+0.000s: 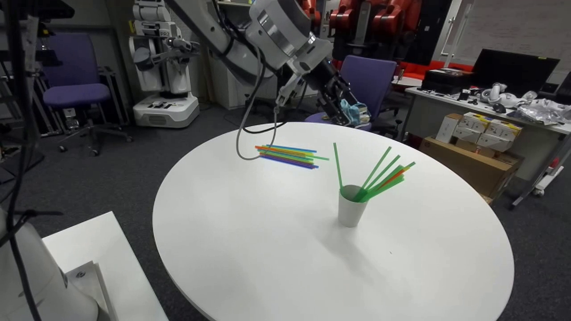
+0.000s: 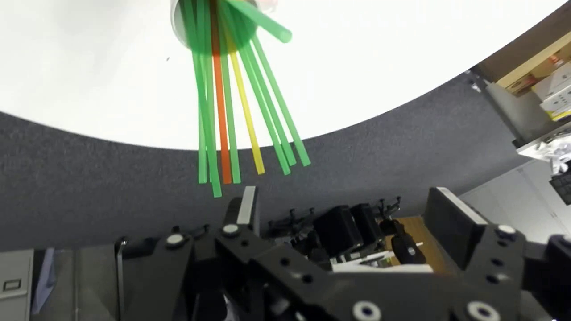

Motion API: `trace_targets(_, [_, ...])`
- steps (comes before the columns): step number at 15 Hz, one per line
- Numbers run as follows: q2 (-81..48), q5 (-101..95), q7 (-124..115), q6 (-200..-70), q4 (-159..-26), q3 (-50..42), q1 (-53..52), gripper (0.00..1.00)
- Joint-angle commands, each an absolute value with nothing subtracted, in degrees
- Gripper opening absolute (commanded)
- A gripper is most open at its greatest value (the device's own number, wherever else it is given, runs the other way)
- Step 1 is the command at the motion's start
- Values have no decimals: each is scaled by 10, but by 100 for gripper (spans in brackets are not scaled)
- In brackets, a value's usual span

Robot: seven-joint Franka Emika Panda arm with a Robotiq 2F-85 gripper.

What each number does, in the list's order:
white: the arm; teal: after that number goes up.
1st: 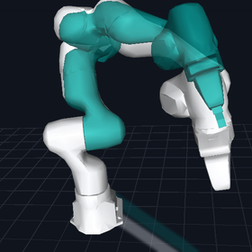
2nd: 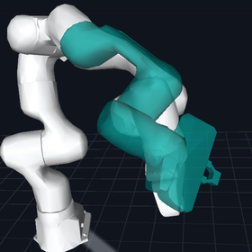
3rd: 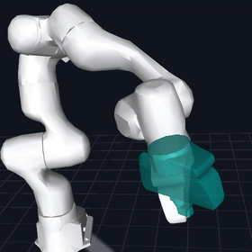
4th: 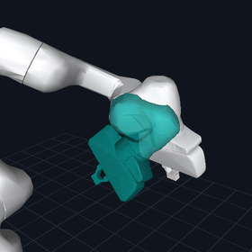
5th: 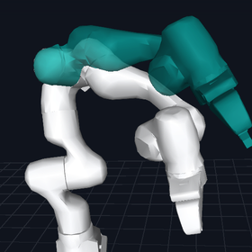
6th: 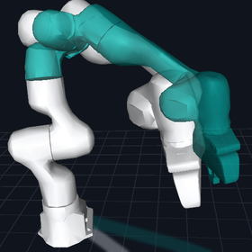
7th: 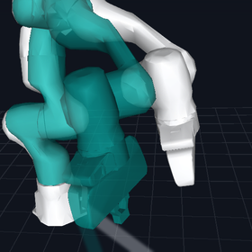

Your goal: Pick up the green straw on the right and put it inside the white cup

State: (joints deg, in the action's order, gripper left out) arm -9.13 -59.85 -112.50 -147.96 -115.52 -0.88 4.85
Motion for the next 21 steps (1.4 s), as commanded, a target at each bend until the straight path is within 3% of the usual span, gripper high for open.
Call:
trace_targets(1, [-59, -442, -1007, -1575, -1207, -10, 75, 100])
trace_targets(6, [-91, -187, -817, -1644, -1257, 119, 182, 100])
trace_targets(9, [-115, -37, -680, -1581, -1244, 231, 246, 100])
trace_targets(12, [-111, 80, -556, -1456, -1221, 269, 266, 100])
trace_targets(13, [-97, 130, -510, -1407, -1215, 173, 174, 100])
trace_targets(14, [-93, 115, -518, -1362, -1215, 146, 156, 100])
trace_targets(15, [-93, 54, -560, -1314, -1207, 190, 211, 100])
trace_targets(16, [-83, 27, -585, -1281, -1195, 81, 114, 100])
trace_targets(21, [-97, 5, -593, -1304, -1196, 26, 74, 100])
